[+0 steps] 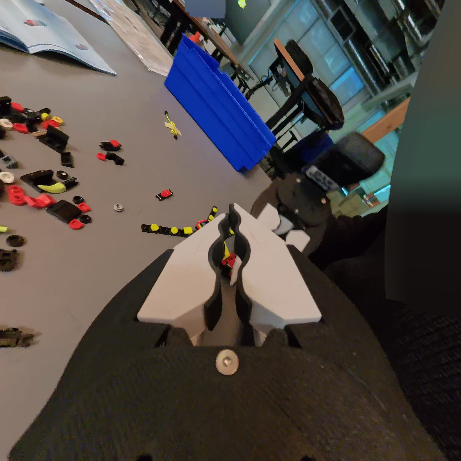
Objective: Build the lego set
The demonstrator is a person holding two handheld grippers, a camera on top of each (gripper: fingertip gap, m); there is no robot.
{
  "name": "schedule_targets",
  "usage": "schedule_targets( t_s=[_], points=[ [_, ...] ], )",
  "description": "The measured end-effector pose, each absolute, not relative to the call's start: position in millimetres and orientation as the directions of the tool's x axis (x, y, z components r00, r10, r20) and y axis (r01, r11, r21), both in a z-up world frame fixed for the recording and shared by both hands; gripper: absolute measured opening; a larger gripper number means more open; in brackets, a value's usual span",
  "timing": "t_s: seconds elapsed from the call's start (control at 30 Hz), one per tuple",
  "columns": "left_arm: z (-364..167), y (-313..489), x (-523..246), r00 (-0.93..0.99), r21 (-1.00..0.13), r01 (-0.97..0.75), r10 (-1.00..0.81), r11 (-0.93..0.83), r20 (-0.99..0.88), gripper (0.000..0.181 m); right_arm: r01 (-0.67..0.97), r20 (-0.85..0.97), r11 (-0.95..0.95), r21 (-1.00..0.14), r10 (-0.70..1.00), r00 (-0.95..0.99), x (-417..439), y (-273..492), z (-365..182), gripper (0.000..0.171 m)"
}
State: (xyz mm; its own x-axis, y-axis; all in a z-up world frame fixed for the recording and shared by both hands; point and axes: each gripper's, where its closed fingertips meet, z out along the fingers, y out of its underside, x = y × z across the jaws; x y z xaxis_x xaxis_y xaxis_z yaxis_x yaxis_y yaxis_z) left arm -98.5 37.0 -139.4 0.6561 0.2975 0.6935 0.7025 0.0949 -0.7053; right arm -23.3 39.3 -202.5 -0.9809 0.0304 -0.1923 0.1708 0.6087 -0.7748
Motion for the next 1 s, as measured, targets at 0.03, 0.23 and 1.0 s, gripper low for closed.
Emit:
schedule_targets(
  t_s=[0.03,0.23,1.0],
  points=[
    [-139.5,36.0,-100.0,0.644,-0.694,0.711,0.296,0.109,0.706,0.000,0.138,-0.164,0.624,-0.769,0.016,-0.986,-19.1,36.5,-204.6,0.013],
    [-141.5,36.2,-100.8,0.624,-0.676,0.727,0.299,0.117,0.722,0.000,0.007,-0.018,0.711,-0.703,-0.008,-1.000,-18.3,28.9,-219.2,0.022],
    [-136.2,40.3,-95.3,0.622,-0.662,0.740,0.252,0.122,0.741,0.000,0.331,-0.287,0.290,-0.898,0.187,-0.940,-65.7,46.2,-144.7,0.006]
  ],
)
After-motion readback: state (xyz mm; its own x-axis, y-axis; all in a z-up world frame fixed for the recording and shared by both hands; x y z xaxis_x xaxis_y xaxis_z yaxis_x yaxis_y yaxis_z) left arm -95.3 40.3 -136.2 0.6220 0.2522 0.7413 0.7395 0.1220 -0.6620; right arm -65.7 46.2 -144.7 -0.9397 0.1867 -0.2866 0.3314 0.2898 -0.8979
